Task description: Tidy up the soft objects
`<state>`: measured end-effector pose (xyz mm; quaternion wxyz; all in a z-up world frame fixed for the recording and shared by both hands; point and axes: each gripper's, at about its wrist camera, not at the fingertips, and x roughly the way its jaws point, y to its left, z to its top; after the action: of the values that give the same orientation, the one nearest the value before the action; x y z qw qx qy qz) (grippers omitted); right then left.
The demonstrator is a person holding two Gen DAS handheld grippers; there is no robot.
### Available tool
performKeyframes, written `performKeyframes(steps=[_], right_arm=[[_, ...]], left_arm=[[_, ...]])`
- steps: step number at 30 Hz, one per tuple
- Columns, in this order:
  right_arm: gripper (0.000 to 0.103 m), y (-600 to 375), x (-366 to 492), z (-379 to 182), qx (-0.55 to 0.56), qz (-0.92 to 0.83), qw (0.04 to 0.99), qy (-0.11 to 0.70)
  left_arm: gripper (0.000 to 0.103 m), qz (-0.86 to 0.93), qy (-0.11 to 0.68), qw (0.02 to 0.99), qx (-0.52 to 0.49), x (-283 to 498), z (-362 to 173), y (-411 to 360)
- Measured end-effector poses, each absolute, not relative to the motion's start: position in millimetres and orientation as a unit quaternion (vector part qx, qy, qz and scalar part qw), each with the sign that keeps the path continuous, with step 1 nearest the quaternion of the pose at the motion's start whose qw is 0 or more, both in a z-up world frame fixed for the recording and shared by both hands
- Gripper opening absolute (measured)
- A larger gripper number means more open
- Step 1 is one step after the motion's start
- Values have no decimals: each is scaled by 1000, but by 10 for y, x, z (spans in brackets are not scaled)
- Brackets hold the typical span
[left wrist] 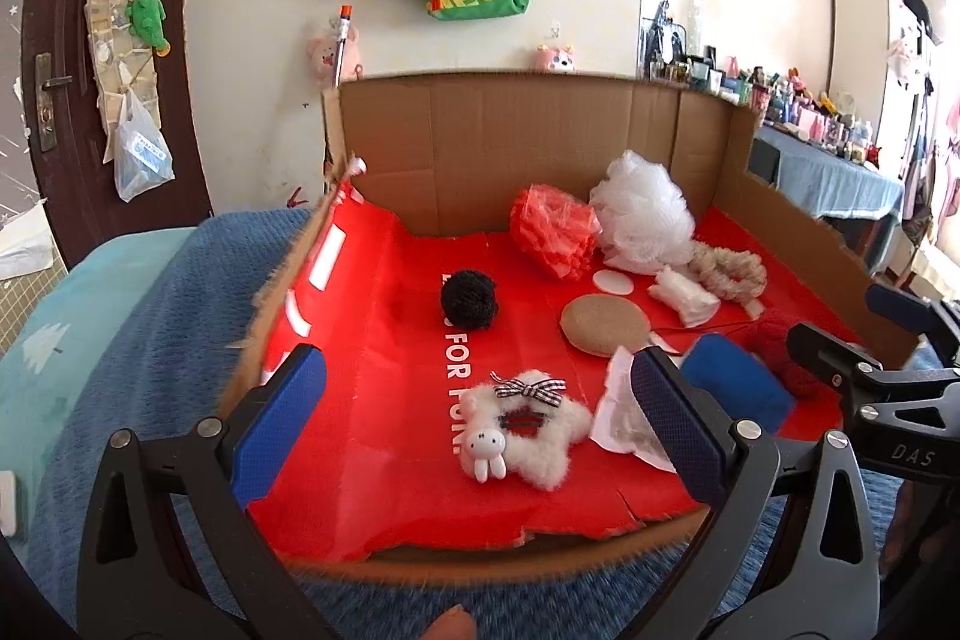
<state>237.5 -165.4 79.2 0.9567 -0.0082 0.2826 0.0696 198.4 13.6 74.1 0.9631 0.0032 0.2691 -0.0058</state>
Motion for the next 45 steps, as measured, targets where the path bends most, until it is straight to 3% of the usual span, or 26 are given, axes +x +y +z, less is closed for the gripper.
performKeyframes(steps=[8, 16, 31, 45], right_arm=[[103, -1701, 1764, 1060, -8, 71, 957, 280], [103, -1728, 1545, 629, -11, 67, 931, 357], [103, -1761, 1625, 202, -15, 35, 902, 429], [103, -1792, 1671, 183, -5, 40, 898, 439]], left_arm=[[103, -22, 260, 965, -10, 1393, 1062, 193], [103, -23, 331, 943, -16, 1049, 824, 118], [103, -10, 427, 904, -4, 1170, 241, -45], [103, 4, 435, 900, 2, 1226, 216, -5]])
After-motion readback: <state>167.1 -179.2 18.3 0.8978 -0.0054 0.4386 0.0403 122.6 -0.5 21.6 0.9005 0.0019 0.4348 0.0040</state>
